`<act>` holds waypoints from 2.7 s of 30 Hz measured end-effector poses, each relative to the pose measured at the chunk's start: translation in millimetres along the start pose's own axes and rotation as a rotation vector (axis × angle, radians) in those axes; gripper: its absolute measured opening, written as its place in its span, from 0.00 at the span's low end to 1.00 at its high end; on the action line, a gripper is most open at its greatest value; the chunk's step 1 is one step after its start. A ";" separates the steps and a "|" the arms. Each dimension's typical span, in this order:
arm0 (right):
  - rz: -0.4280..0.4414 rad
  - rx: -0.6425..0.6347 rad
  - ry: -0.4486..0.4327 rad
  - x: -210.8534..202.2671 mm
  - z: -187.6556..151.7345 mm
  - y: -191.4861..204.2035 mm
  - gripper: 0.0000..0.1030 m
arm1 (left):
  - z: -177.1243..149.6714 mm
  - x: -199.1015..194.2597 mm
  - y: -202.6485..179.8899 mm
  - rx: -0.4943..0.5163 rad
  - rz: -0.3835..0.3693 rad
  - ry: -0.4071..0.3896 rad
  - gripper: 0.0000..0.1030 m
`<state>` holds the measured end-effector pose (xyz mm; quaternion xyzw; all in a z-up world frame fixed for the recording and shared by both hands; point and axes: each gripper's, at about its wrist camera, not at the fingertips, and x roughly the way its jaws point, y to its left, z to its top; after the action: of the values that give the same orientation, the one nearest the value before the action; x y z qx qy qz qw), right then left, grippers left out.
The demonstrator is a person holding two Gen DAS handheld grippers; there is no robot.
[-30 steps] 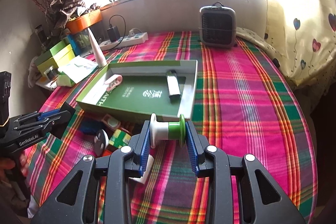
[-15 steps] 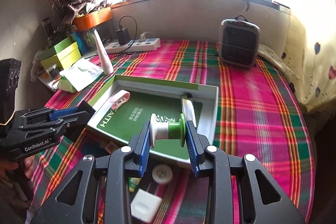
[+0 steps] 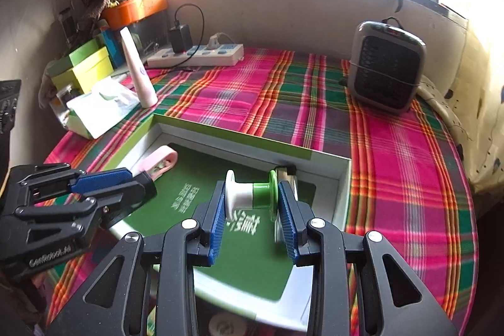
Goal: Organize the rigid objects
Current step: 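Carry the spool and black device with both grippers over the green box, then open the right gripper to drop the spool while the left gripper releases the black device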
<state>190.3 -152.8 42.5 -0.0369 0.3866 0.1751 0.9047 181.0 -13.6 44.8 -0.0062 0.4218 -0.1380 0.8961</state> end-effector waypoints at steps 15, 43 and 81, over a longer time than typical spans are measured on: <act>0.014 -0.017 0.059 37.6 11.5 -1.6 0.32 | 12.1 34.4 3.0 0.010 0.036 0.035 0.21; -0.008 -0.061 0.085 51.1 16.6 2.7 0.32 | 17.8 47.8 8.0 -0.007 0.045 0.049 0.26; -0.016 -0.001 -0.021 -20.7 -9.9 17.4 0.47 | -14.9 -24.5 0.0 -0.032 0.027 -0.041 0.39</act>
<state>164.2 -144.6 51.6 -0.0388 0.3766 0.1684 0.9101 154.8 -5.8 53.7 -0.0176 0.4055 -0.1193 0.9061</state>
